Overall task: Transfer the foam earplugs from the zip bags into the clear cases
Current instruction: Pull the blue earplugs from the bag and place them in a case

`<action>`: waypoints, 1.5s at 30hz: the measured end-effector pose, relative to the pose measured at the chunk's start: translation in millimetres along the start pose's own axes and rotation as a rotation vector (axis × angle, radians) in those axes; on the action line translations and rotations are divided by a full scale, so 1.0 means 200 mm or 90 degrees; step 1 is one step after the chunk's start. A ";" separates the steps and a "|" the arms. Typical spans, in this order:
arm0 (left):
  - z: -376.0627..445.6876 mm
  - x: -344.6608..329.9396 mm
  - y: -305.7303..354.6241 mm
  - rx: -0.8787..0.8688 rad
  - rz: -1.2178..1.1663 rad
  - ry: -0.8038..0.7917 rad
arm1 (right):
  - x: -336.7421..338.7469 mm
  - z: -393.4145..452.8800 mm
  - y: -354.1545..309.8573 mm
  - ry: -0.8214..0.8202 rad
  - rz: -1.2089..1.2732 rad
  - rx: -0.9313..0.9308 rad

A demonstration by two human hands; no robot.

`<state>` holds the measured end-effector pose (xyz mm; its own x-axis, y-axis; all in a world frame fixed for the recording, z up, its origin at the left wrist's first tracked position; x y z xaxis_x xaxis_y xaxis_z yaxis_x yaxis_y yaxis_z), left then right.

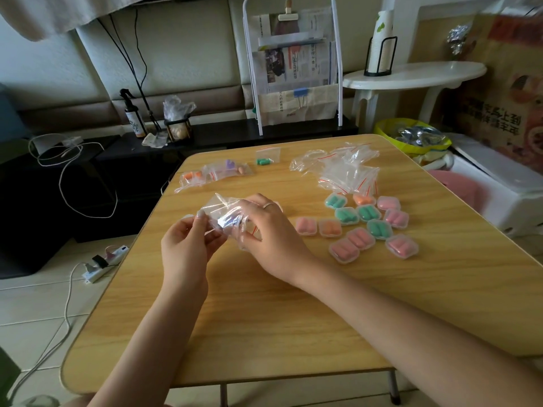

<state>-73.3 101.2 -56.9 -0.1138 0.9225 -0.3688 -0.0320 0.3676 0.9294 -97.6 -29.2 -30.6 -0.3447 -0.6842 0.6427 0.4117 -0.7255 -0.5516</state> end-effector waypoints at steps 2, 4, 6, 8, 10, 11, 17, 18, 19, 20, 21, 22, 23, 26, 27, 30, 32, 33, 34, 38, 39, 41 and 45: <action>0.01 0.01 0.00 0.001 0.002 0.010 | 0.00 0.00 0.01 0.006 0.034 -0.004; 0.01 0.02 -0.01 0.001 -0.001 0.018 | 0.01 0.00 0.01 0.017 0.053 0.001; 0.02 0.03 -0.01 0.004 -0.010 0.031 | 0.02 0.00 0.00 0.029 0.064 0.008; 0.03 0.06 -0.02 0.020 -0.040 0.064 | 0.04 0.00 -0.02 0.057 0.085 0.021; 0.06 0.11 -0.02 0.039 -0.082 0.110 | 0.07 0.00 -0.02 0.076 0.110 0.028; 0.07 0.12 -0.01 0.037 -0.095 0.121 | 0.07 0.00 -0.02 0.075 0.120 0.026; 0.05 0.12 0.01 -0.003 -0.070 0.123 | 0.07 -0.01 0.06 0.057 0.228 -0.076; 0.06 0.12 0.01 -0.003 -0.062 0.120 | 0.07 -0.01 0.07 0.066 0.238 -0.091; 0.06 0.12 0.02 0.002 -0.055 0.116 | 0.08 -0.01 0.08 0.076 0.250 -0.105; 0.06 0.11 0.02 0.009 -0.049 0.109 | 0.08 -0.01 0.10 0.084 0.262 -0.122; 0.06 0.10 0.01 0.017 -0.048 0.100 | 0.08 -0.01 0.11 0.088 0.275 -0.141; 0.05 0.09 0.01 0.024 -0.049 0.090 | 0.08 0.00 0.13 0.088 0.288 -0.163; 0.05 0.07 0.01 0.031 -0.053 0.078 | 0.07 -0.01 0.15 0.082 0.292 -0.185; 0.03 0.02 0.00 0.045 -0.079 0.032 | 0.06 -0.01 0.19 0.059 0.295 -0.249; 0.03 0.01 0.00 0.046 -0.090 0.012 | 0.06 -0.01 0.20 0.058 0.320 -0.270; 0.02 -0.02 0.01 0.033 -0.080 -0.050 | 0.07 0.00 0.24 0.087 0.393 -0.329; 0.02 -0.05 0.00 0.037 -0.070 -0.084 | 0.08 -0.01 0.28 0.107 0.376 -0.364; 0.01 -0.06 -0.01 0.044 -0.071 -0.095 | 0.09 -0.01 0.29 0.110 0.364 -0.383; 0.01 -0.07 -0.01 0.051 -0.071 -0.104 | 0.09 -0.02 0.29 0.109 0.353 -0.399; 0.00 -0.10 -0.02 0.059 -0.059 -0.134 | 0.09 -0.03 0.27 0.040 0.251 -0.406; -0.01 -0.10 -0.02 0.055 -0.050 -0.147 | 0.10 -0.03 0.26 0.030 0.234 -0.397; -0.02 -0.12 -0.01 0.046 -0.024 -0.173 | 0.11 -0.03 0.25 0.023 0.199 -0.377; -0.03 -0.12 -0.02 0.035 0.031 -0.194 | 0.13 -0.02 0.27 0.066 0.157 -0.344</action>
<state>-77.3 77.2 -52.4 0.1890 0.9291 -0.3178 0.0210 0.3197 0.9473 -88.5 -85.3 -46.5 -0.3858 -0.8210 0.4208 0.0123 -0.4607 -0.8875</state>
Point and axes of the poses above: each hand's wrist, its own z-axis towards the middle knuckle, its own x-axis out of the back of the hand, y = z × x, the point moved 8 cm from there along z, towards the middle knuckle, and after that the axes turned 6 degrees about -z, right-handed, at the moved point
